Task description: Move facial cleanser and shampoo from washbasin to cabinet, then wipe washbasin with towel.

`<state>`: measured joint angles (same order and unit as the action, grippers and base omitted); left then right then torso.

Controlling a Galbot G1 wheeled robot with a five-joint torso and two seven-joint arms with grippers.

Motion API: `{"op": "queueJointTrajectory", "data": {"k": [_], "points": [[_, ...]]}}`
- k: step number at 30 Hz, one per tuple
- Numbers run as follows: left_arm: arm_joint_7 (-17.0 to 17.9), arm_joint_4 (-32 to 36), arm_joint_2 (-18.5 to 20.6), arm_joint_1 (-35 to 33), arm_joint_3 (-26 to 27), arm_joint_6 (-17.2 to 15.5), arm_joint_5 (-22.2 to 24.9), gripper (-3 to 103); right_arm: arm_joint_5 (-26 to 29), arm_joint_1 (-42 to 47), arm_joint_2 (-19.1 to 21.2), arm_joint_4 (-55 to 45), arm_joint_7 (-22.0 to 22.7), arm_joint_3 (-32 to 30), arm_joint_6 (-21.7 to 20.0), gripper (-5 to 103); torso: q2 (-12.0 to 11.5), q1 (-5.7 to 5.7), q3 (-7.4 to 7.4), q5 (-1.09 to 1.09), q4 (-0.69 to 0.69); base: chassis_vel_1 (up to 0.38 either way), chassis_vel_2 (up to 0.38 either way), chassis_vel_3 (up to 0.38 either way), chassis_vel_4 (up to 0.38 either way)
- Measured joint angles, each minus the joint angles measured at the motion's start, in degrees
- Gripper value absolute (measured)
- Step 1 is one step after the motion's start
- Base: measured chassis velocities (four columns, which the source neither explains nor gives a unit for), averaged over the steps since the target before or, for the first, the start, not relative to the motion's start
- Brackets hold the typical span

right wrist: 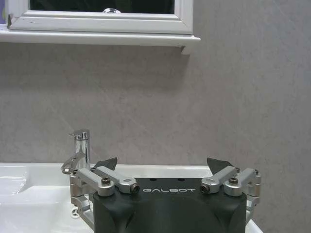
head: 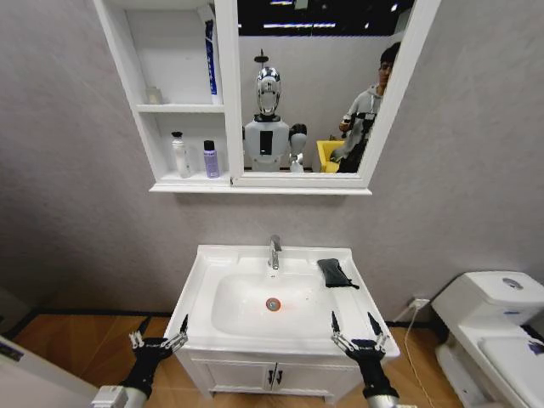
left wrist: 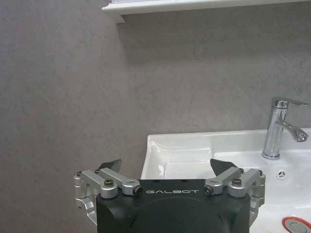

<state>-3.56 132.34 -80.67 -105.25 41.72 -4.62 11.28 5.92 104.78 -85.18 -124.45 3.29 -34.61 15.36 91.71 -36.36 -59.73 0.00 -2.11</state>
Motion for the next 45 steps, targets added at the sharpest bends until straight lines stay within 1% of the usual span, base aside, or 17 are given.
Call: {"op": "queueJointTrajectory", "data": {"k": [1, 4, 5, 6, 9, 10, 11, 13, 14, 15, 17, 18, 21, 24, 31, 43, 45], "points": [[0.0, 0.0, 0.0, 0.0, 0.0, 0.0, 0.0, 100, 0.0, 0.0, 0.0, 0.0, 0.0, 0.0, 0.0, 100, 0.0, 0.00, 0.00, 0.00, 0.00, 0.000, 0.000, 0.000, 0.000], [0.0, 0.0, 0.1, 0.1, 0.0, -0.1, 0.1, 100, 3.6, -5.2, 2.0, 0.4, 0.0, -2.0, -5.1, 100, 0.0, 0.00, 0.00, 0.00, 0.01, 0.000, 0.000, 0.000, 0.000], [0.0, 0.0, 0.1, 0.1, 0.0, -0.1, 0.2, 100, 5.6, -8.8, 3.2, 1.2, 0.3, -2.7, -7.9, 100, 0.0, 0.00, 0.00, 0.00, 0.01, 0.000, 0.000, 0.000, 0.000], [0.0, 0.0, 0.1, 0.1, 0.0, -0.1, 0.2, 100, 5.6, -8.8, 3.2, 1.2, 0.3, -2.7, -7.9, 100, 0.0, 0.00, 0.00, 0.00, 0.01, 0.000, 0.000, 0.000, 0.000], [0.0, 0.0, 0.2, 0.2, -0.1, -0.2, 0.2, 100, 10.8, -18.9, 6.4, 5.0, 1.9, -3.2, -16.5, 100, 0.0, 0.00, -0.01, 0.01, -0.04, 0.000, 0.000, 0.000, 0.000], [0.0, 0.0, 0.2, 0.2, -0.1, -0.2, 0.2, 100, 10.8, -18.9, 6.4, 5.0, 1.9, -3.2, -16.5, 100, 0.0, 0.00, -0.01, 0.01, -0.04, 0.000, 0.000, 0.000, 0.000], [0.1, 0.0, 0.2, 0.2, -0.1, -0.2, 0.2, 100, 13.2, -22.7, 7.6, 7.0, 2.3, -3.3, -20.6, 100, 0.0, -0.01, -0.01, 0.00, -0.05, 0.000, 0.000, 0.000, 0.000], [0.1, -0.1, 0.2, 0.2, -0.1, -0.2, 0.3, 100, 16.2, -28.3, 9.5, 11.3, 2.5, -3.4, -27.6, 100, 0.0, -0.02, -0.02, 0.00, 0.01, 0.000, 0.000, 0.000, 0.000], [0.1, -0.1, 0.2, 0.2, -0.1, -0.2, 0.3, 100, 16.2, -28.3, 9.5, 11.3, 2.5, -3.4, -27.6, 100, 0.0, -0.02, -0.02, 0.00, 0.01, 0.000, 0.000, 0.000, 0.000], [0.1, -0.1, 0.2, 0.3, -0.1, -0.2, 0.3, 100, 16.8, -30.9, 10.4, 13.5, 2.5, -3.1, -29.8, 100, 0.0, -0.01, -0.01, 0.01, 0.02, 0.000, 0.000, 0.000, 0.000], [0.1, -0.1, 0.2, 0.3, -0.1, -0.2, 0.3, 100, 18.5, -37.1, 12.7, 19.0, 2.5, -1.7, -34.1, 100, 0.0, -0.01, -0.01, 0.01, -0.04, 0.000, 0.000, 0.000, 0.000], [0.1, -0.1, 0.2, 0.3, -0.1, -0.2, 0.3, 100, 18.5, -37.1, 12.7, 19.0, 2.5, -1.7, -34.1, 100, 0.0, -0.01, -0.01, 0.01, -0.04, 0.000, 0.000, 0.000, 0.000], [0.1, -0.1, 0.3, 0.3, -0.1, -0.3, 0.3, 100, 20.5, -44.5, 15.5, 28.2, 2.2, 0.7, -36.4, 100, 0.0, -0.02, -0.02, 0.00, 0.00, 0.000, 0.000, 0.000, 0.000], [0.1, -0.1, 0.3, 0.3, -0.1, -0.3, 0.4, 100, 21.9, -47.6, 16.5, 32.5, 2.1, 2.3, -37.4, 100, 0.0, -0.02, -0.01, 0.00, -0.01, 0.000, 0.000, 0.000, 0.000], [0.1, -0.1, 0.3, 0.3, -0.1, -0.3, 0.4, 100, 20.6, -52.3, 16.5, 40.4, 0.4, 5.2, -36.9, 100, 0.0, 0.00, -0.01, 0.00, -0.01, 0.000, 0.000, 0.000, 0.000], [0.2, -0.1, 0.3, 0.3, -0.1, -0.3, 0.4, 100, 20.4, -56.0, 17.6, 44.6, -0.6, 7.0, -36.8, 100, 0.0, 0.00, 0.00, -0.01, 0.00, 0.000, 0.000, 0.000, 0.000], [0.2, -0.1, 0.3, 0.3, -0.1, -0.3, 0.4, 100, 20.4, -56.6, 17.7, 45.5, -0.9, 7.2, -36.6, 93, 0.0, 0.00, 0.00, 0.00, -0.01, 0.000, 0.000, 0.000, 0.000]]}}
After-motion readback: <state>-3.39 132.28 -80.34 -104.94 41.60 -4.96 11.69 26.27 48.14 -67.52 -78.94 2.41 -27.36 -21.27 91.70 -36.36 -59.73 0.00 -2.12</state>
